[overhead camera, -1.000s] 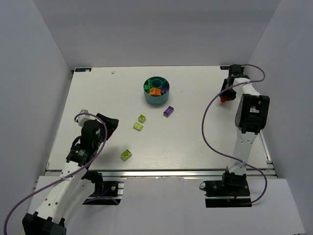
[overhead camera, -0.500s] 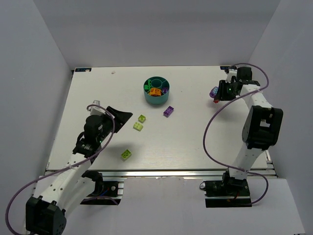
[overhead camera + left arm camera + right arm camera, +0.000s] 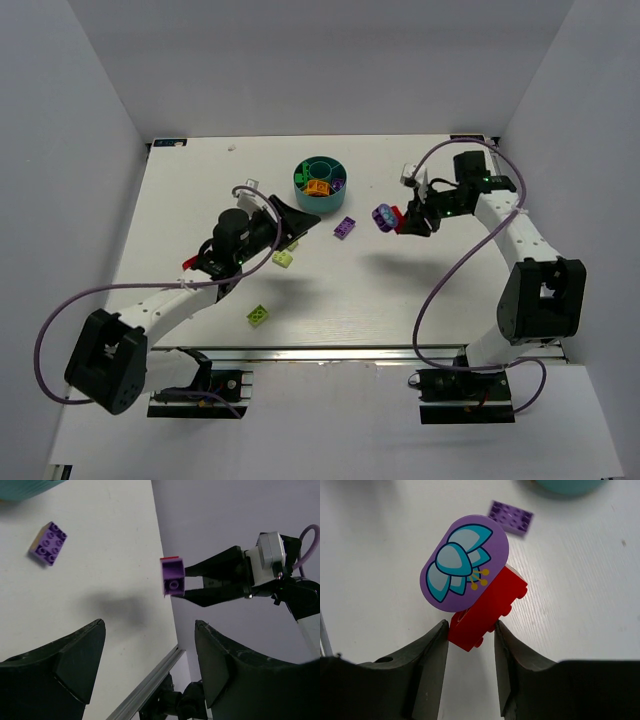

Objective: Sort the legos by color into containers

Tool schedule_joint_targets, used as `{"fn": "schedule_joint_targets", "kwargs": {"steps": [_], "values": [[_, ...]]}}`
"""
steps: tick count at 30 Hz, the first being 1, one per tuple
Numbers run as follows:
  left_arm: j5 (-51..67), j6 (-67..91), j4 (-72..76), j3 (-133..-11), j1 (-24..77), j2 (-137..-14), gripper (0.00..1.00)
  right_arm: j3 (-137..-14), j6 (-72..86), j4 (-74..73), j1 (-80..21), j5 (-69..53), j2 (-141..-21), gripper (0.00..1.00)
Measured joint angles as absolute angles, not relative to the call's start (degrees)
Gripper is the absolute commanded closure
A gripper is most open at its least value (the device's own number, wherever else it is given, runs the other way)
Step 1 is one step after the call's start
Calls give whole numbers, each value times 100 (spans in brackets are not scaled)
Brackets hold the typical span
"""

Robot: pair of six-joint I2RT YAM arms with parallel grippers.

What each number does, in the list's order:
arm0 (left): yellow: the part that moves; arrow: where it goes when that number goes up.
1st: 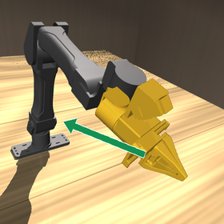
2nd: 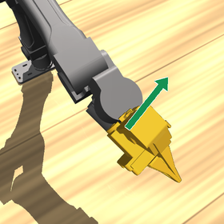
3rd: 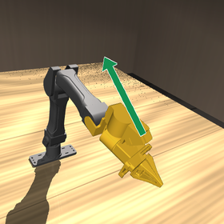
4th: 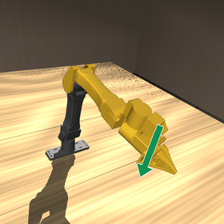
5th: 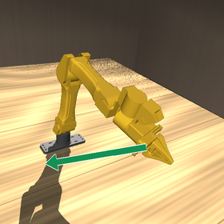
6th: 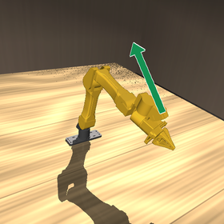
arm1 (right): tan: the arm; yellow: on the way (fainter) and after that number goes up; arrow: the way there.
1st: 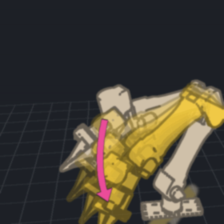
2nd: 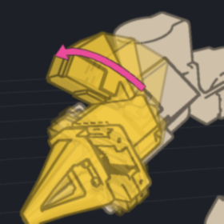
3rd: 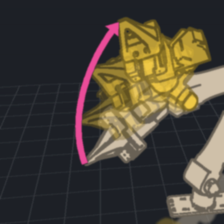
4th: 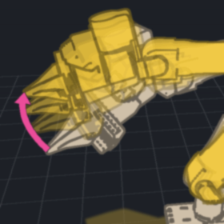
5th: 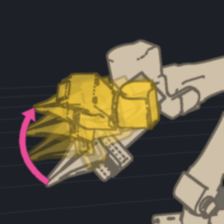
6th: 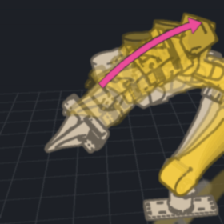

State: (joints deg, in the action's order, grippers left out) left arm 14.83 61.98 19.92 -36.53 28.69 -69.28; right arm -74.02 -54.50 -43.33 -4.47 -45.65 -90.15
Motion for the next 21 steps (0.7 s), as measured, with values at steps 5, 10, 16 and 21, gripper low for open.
{"fn": "schedule_joint_targets", "kwargs": {"steps": [5,10,16,21], "values": [[1610,6195,2464,-4005,3089,-7529,18,-7402,-6263,-4768,-1033,-4818,-8971,100],[1712,6189,2668,-4303,3304,-8042,17,-7402,-6431,-4829,-1568,-4818,-8971,100],[1737,6130,2670,-4464,3446,-8315,18,-7404,-6344,-4783,-1927,-4812,-8971,100],[1778,6040,2582,-4613,3487,-8436,22,-7404,-6337,-4735,-2064,-4755,-8971,100]]}}
